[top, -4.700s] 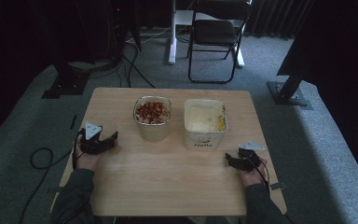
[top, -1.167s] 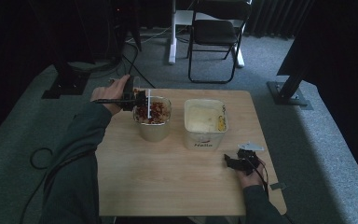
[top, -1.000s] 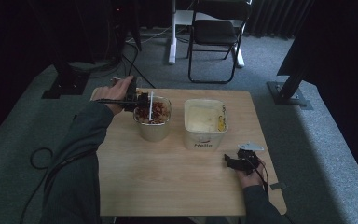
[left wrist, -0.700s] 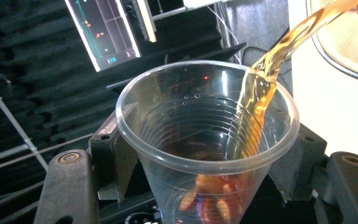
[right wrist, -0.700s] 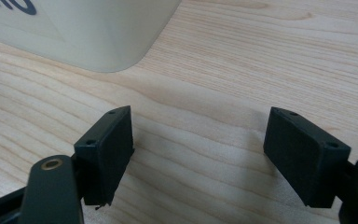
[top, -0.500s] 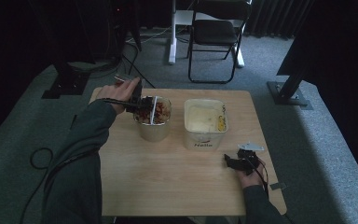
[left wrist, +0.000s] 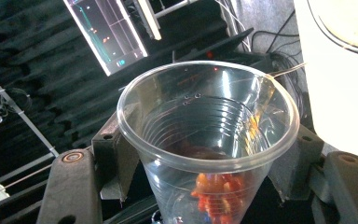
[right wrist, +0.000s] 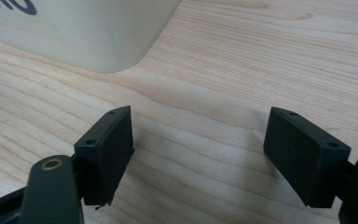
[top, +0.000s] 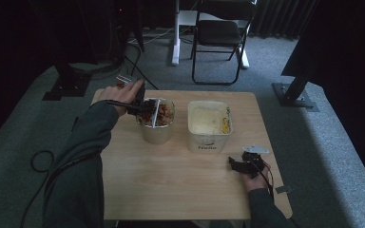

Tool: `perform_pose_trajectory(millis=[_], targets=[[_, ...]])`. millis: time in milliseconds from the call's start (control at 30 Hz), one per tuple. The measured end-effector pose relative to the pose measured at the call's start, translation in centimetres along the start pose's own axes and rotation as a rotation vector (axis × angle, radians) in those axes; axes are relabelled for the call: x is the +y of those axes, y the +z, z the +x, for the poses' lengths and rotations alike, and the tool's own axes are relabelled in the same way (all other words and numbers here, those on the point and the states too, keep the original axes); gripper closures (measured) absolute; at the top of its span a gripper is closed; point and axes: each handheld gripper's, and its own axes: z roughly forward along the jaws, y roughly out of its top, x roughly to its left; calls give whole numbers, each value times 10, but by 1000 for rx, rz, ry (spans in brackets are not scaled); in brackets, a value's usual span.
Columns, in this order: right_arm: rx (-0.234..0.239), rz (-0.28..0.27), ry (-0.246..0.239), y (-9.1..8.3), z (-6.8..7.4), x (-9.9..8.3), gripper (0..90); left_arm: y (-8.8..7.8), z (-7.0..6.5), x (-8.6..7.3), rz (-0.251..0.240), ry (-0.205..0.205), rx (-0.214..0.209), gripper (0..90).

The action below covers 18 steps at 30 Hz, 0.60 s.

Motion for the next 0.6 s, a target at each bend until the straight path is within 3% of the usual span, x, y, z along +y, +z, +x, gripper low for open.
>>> perform_pose_trajectory(millis=[333,400,567,600], targets=[[0,0,0,0,0,0,235,-1,1,-1,5,-13,4,359],[0,1,1,0,0,0,235,-3,4,-1,-4,-39,1,367],[0,1,2,0,0,0,235,-3,7,2,4,-40,13,373],[0,0,1,0,0,0,235,-4,7,3,-13,-29,26,374]])
